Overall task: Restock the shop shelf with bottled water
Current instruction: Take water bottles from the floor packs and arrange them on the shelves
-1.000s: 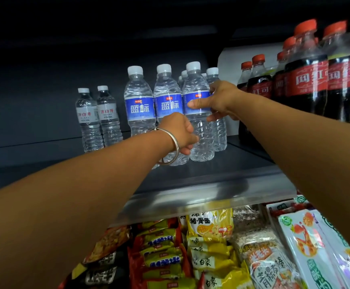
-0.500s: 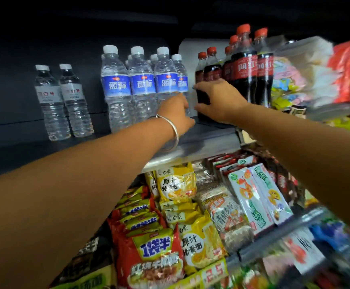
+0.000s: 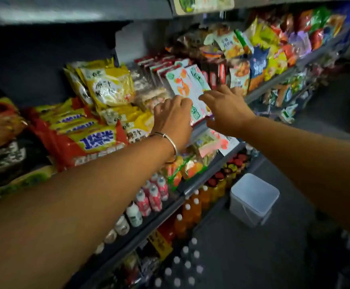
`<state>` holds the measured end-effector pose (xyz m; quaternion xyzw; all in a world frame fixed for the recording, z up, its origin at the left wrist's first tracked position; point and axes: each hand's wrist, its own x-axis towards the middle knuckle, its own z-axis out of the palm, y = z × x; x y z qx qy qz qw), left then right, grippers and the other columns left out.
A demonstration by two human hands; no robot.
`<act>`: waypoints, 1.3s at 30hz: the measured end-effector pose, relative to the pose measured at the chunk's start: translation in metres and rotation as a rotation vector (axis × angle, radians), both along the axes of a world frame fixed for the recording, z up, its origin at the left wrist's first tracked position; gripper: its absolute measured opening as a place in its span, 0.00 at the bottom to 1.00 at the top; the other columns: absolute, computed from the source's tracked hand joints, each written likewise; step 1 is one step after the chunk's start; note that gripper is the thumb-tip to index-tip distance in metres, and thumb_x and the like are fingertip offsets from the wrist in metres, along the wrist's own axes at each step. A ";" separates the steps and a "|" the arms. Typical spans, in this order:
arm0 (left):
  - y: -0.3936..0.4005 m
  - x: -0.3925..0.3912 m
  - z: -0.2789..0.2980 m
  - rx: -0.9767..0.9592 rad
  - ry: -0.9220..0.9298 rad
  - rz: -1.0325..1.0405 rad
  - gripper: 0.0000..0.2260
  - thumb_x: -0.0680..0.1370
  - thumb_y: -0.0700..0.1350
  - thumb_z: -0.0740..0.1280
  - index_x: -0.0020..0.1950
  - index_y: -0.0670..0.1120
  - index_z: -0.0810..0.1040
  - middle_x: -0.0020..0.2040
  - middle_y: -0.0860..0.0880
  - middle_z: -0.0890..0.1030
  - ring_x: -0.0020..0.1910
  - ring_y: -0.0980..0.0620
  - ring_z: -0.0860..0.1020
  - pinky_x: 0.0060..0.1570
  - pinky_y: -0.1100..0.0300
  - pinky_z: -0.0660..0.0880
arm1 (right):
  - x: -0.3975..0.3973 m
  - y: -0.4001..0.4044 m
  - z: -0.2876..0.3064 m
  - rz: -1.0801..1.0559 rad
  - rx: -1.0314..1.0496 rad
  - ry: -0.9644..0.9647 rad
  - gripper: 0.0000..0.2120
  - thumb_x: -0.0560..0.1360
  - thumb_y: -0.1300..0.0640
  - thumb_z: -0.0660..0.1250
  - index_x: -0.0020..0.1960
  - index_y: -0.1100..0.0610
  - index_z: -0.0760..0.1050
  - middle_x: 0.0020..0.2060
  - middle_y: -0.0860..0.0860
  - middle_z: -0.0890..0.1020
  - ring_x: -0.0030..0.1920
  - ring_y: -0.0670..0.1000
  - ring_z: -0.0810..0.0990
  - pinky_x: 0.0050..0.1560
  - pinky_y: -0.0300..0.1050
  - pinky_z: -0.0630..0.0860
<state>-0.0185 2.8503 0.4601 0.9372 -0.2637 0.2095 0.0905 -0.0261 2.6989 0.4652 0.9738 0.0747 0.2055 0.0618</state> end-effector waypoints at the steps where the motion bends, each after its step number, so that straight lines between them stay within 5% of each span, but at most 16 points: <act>1: -0.005 0.002 -0.026 -0.001 0.018 -0.006 0.20 0.75 0.44 0.64 0.66 0.47 0.66 0.66 0.46 0.67 0.66 0.43 0.65 0.61 0.51 0.61 | 0.000 -0.004 -0.026 -0.016 0.002 0.031 0.25 0.73 0.55 0.66 0.67 0.58 0.66 0.65 0.54 0.71 0.65 0.58 0.64 0.59 0.53 0.60; 6: -0.020 0.011 -0.166 0.015 0.143 -0.059 0.20 0.72 0.42 0.66 0.64 0.46 0.70 0.62 0.44 0.71 0.62 0.42 0.69 0.57 0.50 0.63 | 0.008 -0.023 -0.166 -0.084 0.088 0.162 0.22 0.73 0.55 0.64 0.65 0.59 0.68 0.65 0.55 0.71 0.64 0.59 0.65 0.58 0.53 0.58; 14: -0.028 0.037 -0.416 -0.061 0.263 -0.088 0.14 0.64 0.39 0.68 0.49 0.42 0.79 0.46 0.41 0.80 0.43 0.38 0.80 0.42 0.46 0.75 | 0.042 -0.031 -0.424 -0.085 0.214 0.337 0.17 0.69 0.59 0.65 0.57 0.62 0.74 0.56 0.59 0.78 0.58 0.62 0.72 0.55 0.55 0.66; 18: -0.023 0.048 -0.533 0.052 0.421 -0.076 0.21 0.64 0.39 0.76 0.55 0.44 0.76 0.53 0.44 0.78 0.52 0.41 0.78 0.50 0.48 0.73 | 0.053 -0.026 -0.547 -0.113 0.177 0.564 0.20 0.74 0.53 0.64 0.63 0.58 0.68 0.64 0.55 0.71 0.64 0.59 0.65 0.60 0.53 0.61; 21: -0.017 0.055 -0.605 0.089 0.567 -0.048 0.22 0.74 0.45 0.68 0.66 0.48 0.67 0.66 0.48 0.68 0.66 0.46 0.66 0.62 0.50 0.61 | 0.060 -0.018 -0.631 -0.110 0.193 0.645 0.24 0.74 0.49 0.65 0.67 0.56 0.64 0.67 0.54 0.69 0.65 0.59 0.65 0.62 0.53 0.61; 24: -0.011 0.062 -0.670 0.107 0.604 -0.013 0.22 0.76 0.46 0.65 0.68 0.50 0.64 0.68 0.49 0.65 0.68 0.47 0.63 0.65 0.52 0.59 | 0.065 -0.009 -0.704 -0.144 0.247 0.743 0.29 0.75 0.46 0.65 0.71 0.56 0.61 0.69 0.55 0.67 0.67 0.59 0.64 0.64 0.54 0.61; 33: 0.002 0.078 -0.771 0.096 0.674 0.038 0.22 0.75 0.45 0.67 0.67 0.51 0.64 0.66 0.51 0.65 0.68 0.49 0.62 0.65 0.53 0.58 | 0.087 0.016 -0.827 -0.318 0.753 0.917 0.38 0.67 0.52 0.76 0.71 0.54 0.61 0.65 0.57 0.73 0.64 0.60 0.71 0.62 0.54 0.71; 39: 0.003 0.083 -0.784 0.113 0.674 0.024 0.23 0.74 0.48 0.67 0.66 0.51 0.64 0.66 0.51 0.66 0.67 0.50 0.63 0.66 0.53 0.59 | 0.095 0.014 -0.842 -0.316 0.838 0.931 0.31 0.65 0.54 0.77 0.64 0.53 0.69 0.57 0.55 0.79 0.57 0.56 0.77 0.54 0.48 0.74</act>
